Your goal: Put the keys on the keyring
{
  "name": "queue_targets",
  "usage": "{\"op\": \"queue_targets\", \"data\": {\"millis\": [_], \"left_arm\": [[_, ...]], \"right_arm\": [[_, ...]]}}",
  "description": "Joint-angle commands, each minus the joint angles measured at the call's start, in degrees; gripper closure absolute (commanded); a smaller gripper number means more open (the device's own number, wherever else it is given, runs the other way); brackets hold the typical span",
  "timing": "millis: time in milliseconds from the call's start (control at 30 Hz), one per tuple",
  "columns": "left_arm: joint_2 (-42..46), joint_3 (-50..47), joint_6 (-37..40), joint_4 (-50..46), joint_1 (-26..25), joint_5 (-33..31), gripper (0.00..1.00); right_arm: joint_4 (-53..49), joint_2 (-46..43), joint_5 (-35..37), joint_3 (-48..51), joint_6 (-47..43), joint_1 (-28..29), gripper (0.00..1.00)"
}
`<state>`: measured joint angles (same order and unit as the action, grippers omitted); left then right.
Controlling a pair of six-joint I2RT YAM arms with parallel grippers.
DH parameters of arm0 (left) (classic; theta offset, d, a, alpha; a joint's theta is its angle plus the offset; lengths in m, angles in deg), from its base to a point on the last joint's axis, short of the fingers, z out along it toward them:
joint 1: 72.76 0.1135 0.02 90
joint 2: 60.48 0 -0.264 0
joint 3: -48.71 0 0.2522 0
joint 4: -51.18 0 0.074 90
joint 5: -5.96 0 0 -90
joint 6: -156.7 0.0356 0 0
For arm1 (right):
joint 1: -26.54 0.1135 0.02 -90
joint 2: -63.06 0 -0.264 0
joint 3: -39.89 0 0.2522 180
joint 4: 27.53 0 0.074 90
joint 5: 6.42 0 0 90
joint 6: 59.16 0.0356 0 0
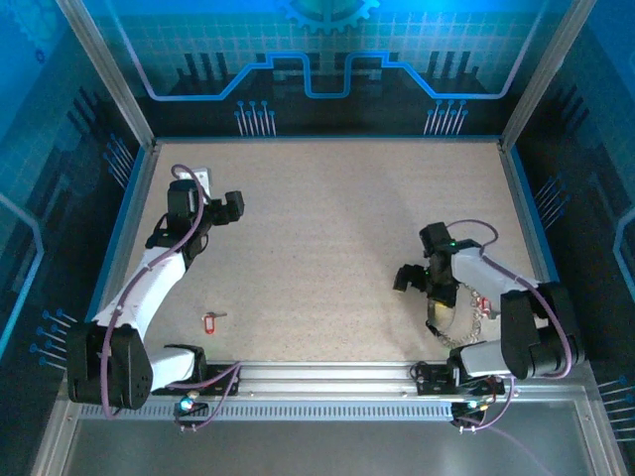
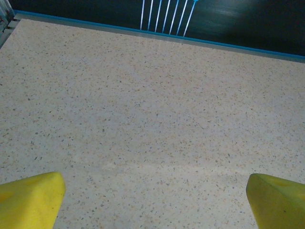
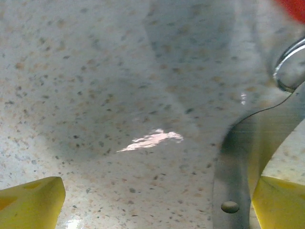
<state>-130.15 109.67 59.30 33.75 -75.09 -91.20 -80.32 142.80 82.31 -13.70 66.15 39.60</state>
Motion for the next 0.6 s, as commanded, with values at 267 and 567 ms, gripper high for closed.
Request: {"op": "queue_targets", "data": {"millis": [267, 567], "left_arm": [[-0.6, 1.69, 0.92, -0.56, -0.22, -1.12, 0.01], [-0.16, 1.93, 1.56, -0.82, -0.22, -1.11, 0.01]], "right_arm": [[15.87, 10.16, -20.96, -8.21, -5.7, 6.97, 0.0], [17.55, 14.66, -22.31, -15.32, -3.32, 13.88, 0.0]]}}
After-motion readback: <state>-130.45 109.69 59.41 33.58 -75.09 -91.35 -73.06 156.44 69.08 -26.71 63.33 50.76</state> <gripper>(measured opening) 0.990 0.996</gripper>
